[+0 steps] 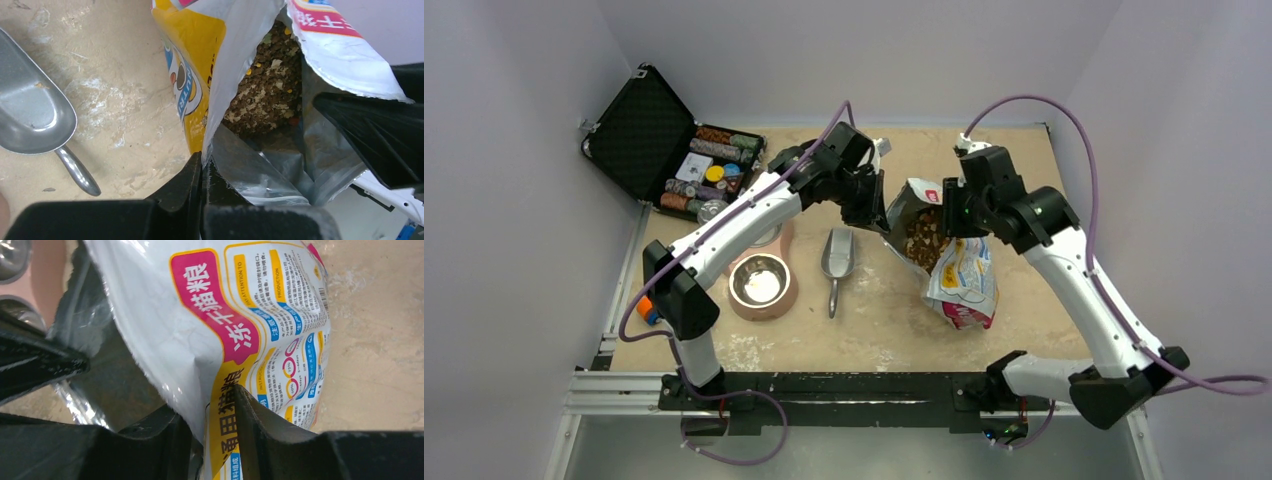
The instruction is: Serve the pet food
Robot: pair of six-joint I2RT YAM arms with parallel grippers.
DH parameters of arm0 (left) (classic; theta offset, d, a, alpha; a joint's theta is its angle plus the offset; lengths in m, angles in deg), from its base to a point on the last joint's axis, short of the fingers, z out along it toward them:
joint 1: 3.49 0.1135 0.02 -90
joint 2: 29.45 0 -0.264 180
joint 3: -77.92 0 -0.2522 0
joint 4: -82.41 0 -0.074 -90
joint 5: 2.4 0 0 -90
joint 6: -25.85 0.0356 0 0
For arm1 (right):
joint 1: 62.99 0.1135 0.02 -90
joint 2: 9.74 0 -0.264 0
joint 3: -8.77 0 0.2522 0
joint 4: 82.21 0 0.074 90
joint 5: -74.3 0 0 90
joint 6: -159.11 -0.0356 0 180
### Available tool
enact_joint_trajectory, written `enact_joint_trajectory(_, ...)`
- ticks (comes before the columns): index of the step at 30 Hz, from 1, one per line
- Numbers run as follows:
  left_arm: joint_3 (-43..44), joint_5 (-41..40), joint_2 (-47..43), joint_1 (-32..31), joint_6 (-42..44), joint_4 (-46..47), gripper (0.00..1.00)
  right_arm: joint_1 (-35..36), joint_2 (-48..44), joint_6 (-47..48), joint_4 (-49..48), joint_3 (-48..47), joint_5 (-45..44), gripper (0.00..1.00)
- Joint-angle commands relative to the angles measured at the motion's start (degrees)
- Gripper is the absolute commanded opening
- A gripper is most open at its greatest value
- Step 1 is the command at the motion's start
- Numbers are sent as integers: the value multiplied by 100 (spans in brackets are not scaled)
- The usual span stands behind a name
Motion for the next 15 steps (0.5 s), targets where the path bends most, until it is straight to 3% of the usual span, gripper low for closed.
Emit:
enact_joint_trajectory(1, 293, 357, -217, -51, -72, 209, 0, 69, 551, -388, 703, -412, -723, 40)
enact_joint_trajectory(4, 316, 345, -217, -51, -83, 210, 0, 184, 674, -519, 735, -488, -1114, 45)
enact_joint_trajectory(7, 328, 303, -208, -51, -75, 170, 0, 194, 731, -532, 811, -685, -1396, 41)
enact_joint_trajectory(10, 350, 261, -202, -51, -75, 127, 0, 207, 768, -501, 872, -875, -1453, 29)
enact_joint_trajectory(13, 433, 223, -171, -51, -66, 76, 0, 210, 786, -566, 987, -1000, -1442, 8)
enact_joint_trajectory(15, 461, 179, -181, -51, -66, 52, 0, 207, 661, -742, 980, -977, -1687, 0)
